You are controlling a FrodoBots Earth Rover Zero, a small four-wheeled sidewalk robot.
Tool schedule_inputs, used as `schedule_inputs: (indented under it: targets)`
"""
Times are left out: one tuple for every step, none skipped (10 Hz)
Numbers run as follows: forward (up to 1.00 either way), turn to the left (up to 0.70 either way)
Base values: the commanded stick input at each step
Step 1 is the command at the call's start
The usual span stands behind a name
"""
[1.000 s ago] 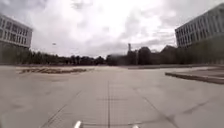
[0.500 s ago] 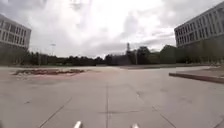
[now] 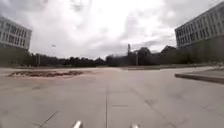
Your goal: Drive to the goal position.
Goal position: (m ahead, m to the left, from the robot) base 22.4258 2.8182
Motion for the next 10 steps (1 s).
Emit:
schedule_inputs:
  targets:
    - [1.0, 0.0]
    - [1.0, 0.0]
    - [1.0, 0.0]
    - [1.0, 0.0]
    - [1.0, 0.0]
    - [1.0, 0.0]
    - [1.0, 0.1]
    - [1.0, 0.29]
    - [1.0, 0.4]
    - [1.0, 0.15]
